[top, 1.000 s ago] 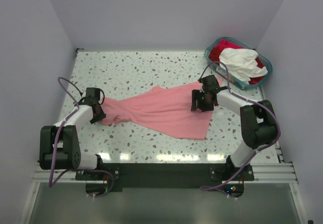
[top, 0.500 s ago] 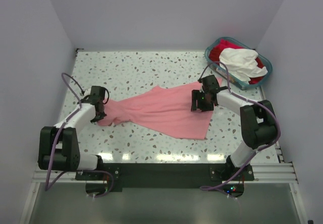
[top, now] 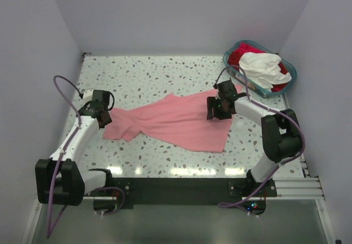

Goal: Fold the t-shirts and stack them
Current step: Flatten the tshirt out

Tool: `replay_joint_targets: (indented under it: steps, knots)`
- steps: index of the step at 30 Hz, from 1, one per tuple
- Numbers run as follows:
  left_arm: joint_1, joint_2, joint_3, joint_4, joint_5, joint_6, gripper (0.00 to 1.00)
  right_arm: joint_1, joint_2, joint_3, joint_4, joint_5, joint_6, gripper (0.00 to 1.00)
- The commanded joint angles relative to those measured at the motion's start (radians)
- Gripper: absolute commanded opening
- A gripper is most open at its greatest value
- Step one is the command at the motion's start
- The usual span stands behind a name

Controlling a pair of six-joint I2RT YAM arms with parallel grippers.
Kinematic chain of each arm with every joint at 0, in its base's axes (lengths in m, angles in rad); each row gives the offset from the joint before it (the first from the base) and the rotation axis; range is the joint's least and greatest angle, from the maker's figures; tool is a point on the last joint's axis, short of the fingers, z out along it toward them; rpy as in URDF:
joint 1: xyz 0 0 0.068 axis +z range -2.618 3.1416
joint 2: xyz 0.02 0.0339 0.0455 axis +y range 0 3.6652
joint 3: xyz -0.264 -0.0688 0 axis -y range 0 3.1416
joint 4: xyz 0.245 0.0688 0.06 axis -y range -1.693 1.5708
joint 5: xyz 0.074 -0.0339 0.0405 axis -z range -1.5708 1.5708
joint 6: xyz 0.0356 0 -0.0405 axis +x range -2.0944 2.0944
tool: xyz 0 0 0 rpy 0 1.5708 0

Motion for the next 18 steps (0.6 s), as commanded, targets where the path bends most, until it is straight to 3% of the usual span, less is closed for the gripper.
replay_joint_targets:
  steps: [1, 12, 18]
  knots:
    - [0.005, 0.044, 0.017, 0.046, 0.040, 0.006, 0.59, 0.030, -0.031, 0.046, -0.014, 0.023, -0.036, 0.65]
    - [0.137, 0.153, -0.101, 0.202, 0.240, 0.055, 0.64, 0.047, -0.049, 0.023, -0.003, 0.000, -0.036, 0.65]
    - [0.149, 0.196, -0.138, 0.274, 0.317, 0.085, 0.65, 0.049, -0.040, 0.018, 0.008, -0.015, -0.032, 0.65]
